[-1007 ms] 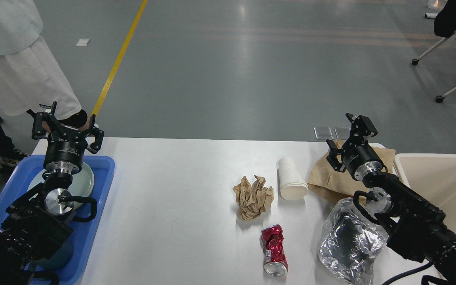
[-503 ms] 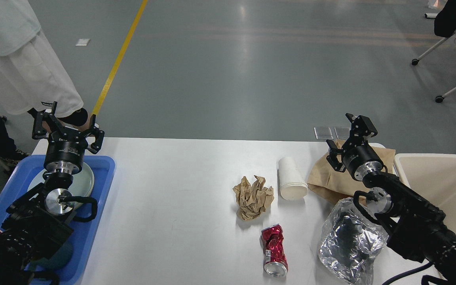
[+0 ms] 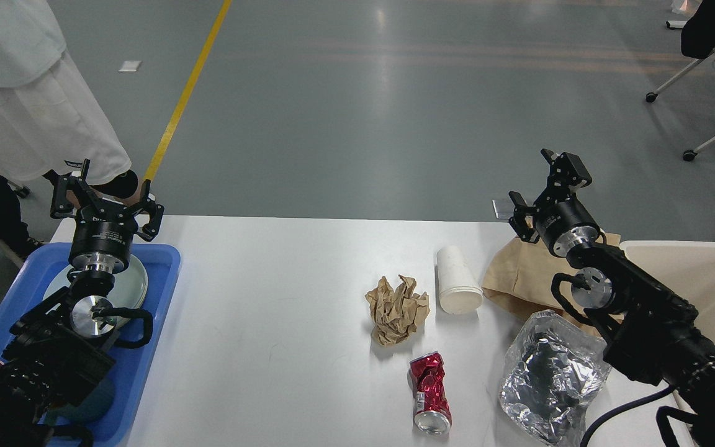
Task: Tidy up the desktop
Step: 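Lift the right gripper up and away from the brown paper bag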
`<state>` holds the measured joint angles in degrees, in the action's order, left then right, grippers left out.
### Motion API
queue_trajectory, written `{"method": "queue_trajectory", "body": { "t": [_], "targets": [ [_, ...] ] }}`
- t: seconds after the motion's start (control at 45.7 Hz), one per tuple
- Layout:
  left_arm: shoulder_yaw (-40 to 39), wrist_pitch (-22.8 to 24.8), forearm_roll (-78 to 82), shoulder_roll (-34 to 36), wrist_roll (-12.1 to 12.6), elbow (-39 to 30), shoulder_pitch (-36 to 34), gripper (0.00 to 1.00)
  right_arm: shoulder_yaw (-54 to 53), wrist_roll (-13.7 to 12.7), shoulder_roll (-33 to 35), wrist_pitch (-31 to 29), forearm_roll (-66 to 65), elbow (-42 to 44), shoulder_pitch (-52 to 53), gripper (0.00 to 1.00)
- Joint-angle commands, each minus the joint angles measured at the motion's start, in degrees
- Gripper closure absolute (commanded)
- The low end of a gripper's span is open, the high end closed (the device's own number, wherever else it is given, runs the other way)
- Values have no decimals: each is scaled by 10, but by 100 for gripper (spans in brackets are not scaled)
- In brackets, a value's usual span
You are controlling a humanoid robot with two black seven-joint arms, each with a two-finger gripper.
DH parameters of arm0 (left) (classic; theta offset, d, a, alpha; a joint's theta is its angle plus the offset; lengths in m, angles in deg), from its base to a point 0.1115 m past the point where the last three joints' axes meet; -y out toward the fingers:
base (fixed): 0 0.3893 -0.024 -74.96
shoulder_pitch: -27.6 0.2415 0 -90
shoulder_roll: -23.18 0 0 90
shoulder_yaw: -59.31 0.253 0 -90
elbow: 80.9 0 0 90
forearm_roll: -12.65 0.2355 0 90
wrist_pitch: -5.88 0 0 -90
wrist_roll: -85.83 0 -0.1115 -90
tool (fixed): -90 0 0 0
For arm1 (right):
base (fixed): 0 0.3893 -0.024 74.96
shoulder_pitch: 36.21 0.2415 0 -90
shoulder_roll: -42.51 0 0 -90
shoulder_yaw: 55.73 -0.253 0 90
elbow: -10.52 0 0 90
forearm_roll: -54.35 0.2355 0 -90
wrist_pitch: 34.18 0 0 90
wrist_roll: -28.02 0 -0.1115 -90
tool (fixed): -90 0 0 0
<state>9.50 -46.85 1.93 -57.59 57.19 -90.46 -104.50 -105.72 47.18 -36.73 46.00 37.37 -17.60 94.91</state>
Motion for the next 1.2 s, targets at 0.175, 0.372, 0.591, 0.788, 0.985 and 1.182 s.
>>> {"method": "queue_trajectory", "body": {
  "t": [0.175, 0.372, 0.591, 0.788, 0.985, 1.182],
  "targets": [
    [1, 0, 0, 2, 0, 0, 0, 4, -4, -1, 10, 0, 2, 2, 19, 0],
    [1, 0, 0, 0, 0, 0, 0, 4, -5, -1, 40, 2, 2, 3, 18, 0],
    [1, 0, 0, 0, 0, 0, 0, 4, -2, 4, 48, -1, 2, 3, 16, 0],
    [0, 0, 0, 2, 0, 0, 0, 4, 0, 5, 48, -2, 2, 3, 9, 0],
    [0, 0, 0, 0, 0, 0, 0, 4, -1, 5, 58, -4, 2, 2, 4, 0],
    [0, 0, 0, 0, 0, 1, 0, 4, -1, 5, 66, -5, 2, 2, 4, 0]
  ]
}}
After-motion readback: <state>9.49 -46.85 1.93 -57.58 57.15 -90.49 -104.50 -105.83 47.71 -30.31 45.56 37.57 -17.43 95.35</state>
